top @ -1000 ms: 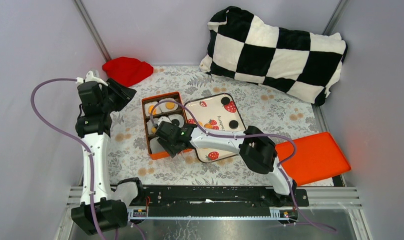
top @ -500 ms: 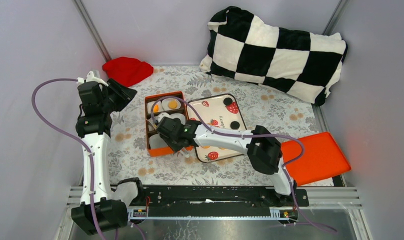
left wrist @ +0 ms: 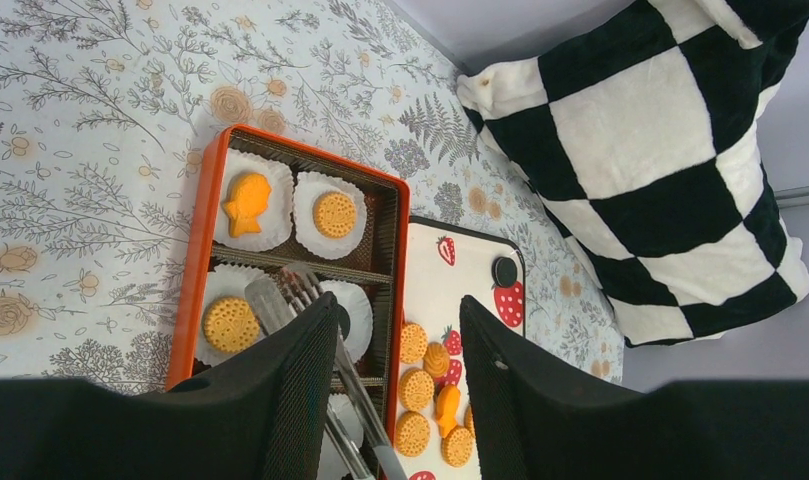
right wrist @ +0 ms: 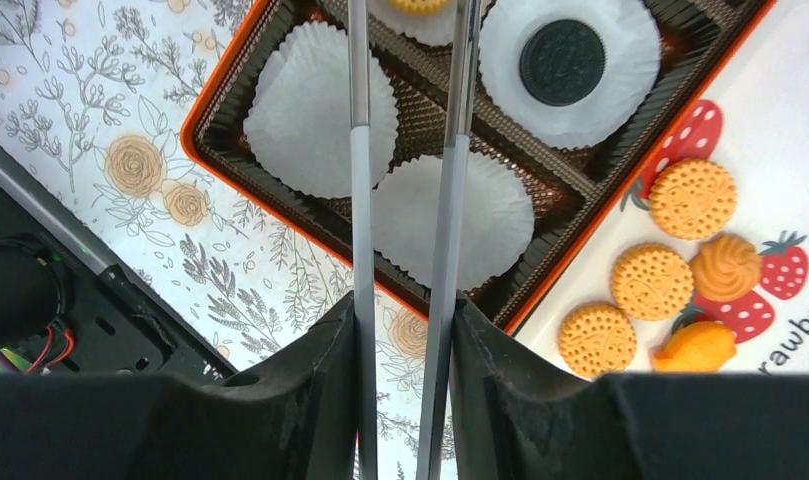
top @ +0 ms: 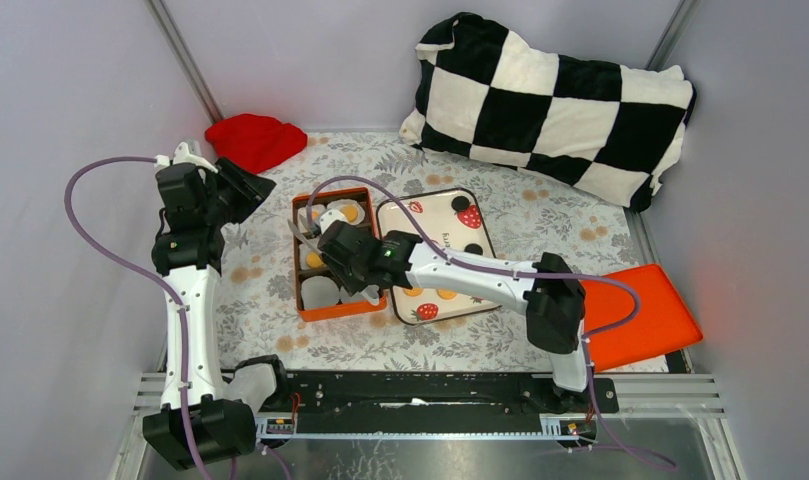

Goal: Pack the cookies

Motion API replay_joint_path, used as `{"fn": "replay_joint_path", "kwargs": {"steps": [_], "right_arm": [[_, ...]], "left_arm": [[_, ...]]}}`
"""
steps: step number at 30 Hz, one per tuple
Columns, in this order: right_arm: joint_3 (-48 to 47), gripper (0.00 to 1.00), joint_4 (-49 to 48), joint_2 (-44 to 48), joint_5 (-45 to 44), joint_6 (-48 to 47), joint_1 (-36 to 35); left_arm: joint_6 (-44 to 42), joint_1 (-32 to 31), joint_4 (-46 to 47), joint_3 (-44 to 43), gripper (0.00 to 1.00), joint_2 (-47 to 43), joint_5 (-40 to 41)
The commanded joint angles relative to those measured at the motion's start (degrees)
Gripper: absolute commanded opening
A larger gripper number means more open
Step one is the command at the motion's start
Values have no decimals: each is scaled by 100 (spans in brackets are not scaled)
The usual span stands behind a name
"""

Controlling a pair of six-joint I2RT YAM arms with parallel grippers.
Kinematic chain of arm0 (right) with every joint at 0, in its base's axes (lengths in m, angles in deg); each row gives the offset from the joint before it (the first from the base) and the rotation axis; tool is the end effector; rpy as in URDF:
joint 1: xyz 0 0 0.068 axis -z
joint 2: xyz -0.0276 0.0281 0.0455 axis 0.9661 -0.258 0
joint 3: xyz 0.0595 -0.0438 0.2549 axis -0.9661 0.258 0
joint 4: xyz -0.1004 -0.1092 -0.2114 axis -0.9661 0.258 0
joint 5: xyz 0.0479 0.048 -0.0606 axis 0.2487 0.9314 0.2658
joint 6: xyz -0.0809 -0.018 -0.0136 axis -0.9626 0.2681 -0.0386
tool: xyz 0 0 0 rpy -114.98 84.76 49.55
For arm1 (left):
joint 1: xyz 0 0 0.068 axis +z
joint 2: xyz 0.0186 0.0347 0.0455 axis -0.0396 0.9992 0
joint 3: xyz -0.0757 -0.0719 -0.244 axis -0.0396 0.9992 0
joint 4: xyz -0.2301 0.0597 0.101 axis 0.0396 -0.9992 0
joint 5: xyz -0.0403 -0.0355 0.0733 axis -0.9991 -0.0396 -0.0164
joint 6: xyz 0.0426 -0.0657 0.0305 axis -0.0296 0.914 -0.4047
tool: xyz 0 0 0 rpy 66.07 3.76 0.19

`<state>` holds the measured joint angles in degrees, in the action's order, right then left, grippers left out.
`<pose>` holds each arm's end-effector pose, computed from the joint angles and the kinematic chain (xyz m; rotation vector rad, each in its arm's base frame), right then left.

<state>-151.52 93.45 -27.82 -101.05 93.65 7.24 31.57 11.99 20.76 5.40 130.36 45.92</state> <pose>0.1925 0.4270 0.2577 -0.9576 2.1587 0.4444 0.2476 0.0367 0.3594 -0.6520 1.9051 -0.6021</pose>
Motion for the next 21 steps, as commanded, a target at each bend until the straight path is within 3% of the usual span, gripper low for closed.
{"fn": "replay_joint_path", "kwargs": {"steps": [1,9,12,16,21], "right_arm": [[102,28,-276,-147,235,197,31],[582,26,107,680,-1039,221,31],[1009,30,276,1303,-1367,342,25],[1732,45,413,2077,-1630,616,31],[2451,47,788,2619,-1812,1069,31]], "left_arm": [[-75,16,259,121,53,-56,-45],[-24,15,397,188,53,-2,-229],[-8,17,456,203,54,-11,-300],[39,6,563,247,55,-30,-447],[130,-22,647,296,55,-23,-591]]}}
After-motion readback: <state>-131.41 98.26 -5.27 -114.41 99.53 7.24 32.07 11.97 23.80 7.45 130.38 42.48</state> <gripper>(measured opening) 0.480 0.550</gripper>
